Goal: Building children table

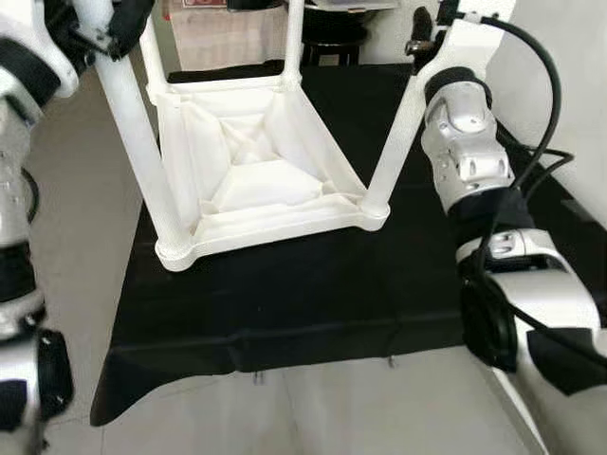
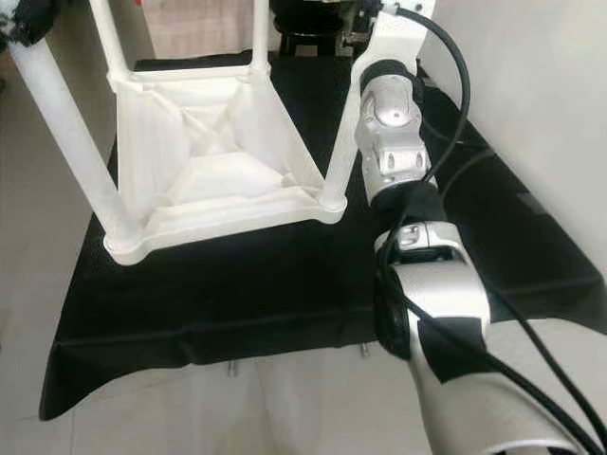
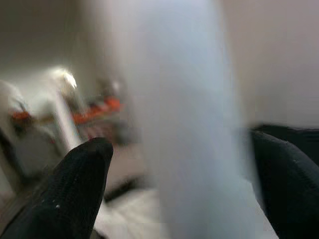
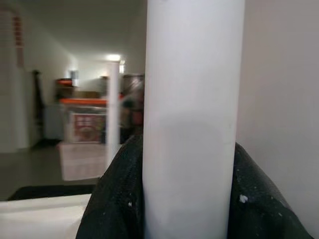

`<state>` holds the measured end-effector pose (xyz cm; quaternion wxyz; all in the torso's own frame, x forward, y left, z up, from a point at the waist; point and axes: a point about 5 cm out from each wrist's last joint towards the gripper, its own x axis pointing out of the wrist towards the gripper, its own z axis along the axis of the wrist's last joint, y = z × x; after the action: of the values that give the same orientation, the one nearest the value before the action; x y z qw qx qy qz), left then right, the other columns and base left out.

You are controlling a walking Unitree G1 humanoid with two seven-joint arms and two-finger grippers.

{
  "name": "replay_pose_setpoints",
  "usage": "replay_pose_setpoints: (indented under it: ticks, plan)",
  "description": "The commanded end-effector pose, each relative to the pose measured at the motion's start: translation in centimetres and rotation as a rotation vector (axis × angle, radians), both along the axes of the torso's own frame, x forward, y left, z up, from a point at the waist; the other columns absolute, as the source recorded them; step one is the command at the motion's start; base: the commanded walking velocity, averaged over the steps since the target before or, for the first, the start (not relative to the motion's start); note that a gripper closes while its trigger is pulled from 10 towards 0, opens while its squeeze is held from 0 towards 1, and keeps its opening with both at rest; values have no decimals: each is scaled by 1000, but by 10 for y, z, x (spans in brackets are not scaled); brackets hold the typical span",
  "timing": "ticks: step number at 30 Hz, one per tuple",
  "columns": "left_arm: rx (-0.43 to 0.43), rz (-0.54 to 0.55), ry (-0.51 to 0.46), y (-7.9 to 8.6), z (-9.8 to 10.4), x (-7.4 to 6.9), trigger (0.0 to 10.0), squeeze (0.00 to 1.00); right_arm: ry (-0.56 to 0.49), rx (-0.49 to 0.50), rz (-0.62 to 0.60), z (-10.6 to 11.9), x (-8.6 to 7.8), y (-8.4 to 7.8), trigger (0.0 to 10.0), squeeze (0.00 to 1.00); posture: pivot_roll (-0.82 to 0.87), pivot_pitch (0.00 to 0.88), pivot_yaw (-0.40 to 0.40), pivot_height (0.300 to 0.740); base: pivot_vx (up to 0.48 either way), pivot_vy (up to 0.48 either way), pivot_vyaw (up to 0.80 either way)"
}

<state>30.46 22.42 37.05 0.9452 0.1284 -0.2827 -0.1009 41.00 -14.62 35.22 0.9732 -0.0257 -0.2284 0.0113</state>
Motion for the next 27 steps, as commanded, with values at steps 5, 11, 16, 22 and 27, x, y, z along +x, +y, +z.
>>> replay_pose_setpoints:
  ticks: [5, 11, 16, 22, 27]
  plan:
    - [-56, -2, 74, -26, -41, -13, 10000, 0, 449, -129, 107, -105, 8, 7, 10000, 0, 46, 221, -16, 740, 0, 0, 0]
    - [-108, 52, 129, -37, -74, -28, 10000, 0, 449, -164, 224, -112, 3, 23, 10000, 0, 54, 208, -18, 740, 0, 0, 0]
    - [-112, 133, 166, -36, -93, -37, 10000, 0, 449, -165, 313, -116, -3, 33, 10000, 0, 57, 194, -20, 740, 0, 0, 0]
    - [-86, 308, 232, -21, -125, -39, 10000, 0, 425, -173, 440, -114, -12, 44, 10000, 0, 45, 178, -27, 740, 0, 0, 0]
    - [-105, 428, 309, -10, -155, -35, 10000, 0, 419, -203, 485, -111, -19, 46, 10000, 0, 26, 181, -36, 740, 0, 0, 0]
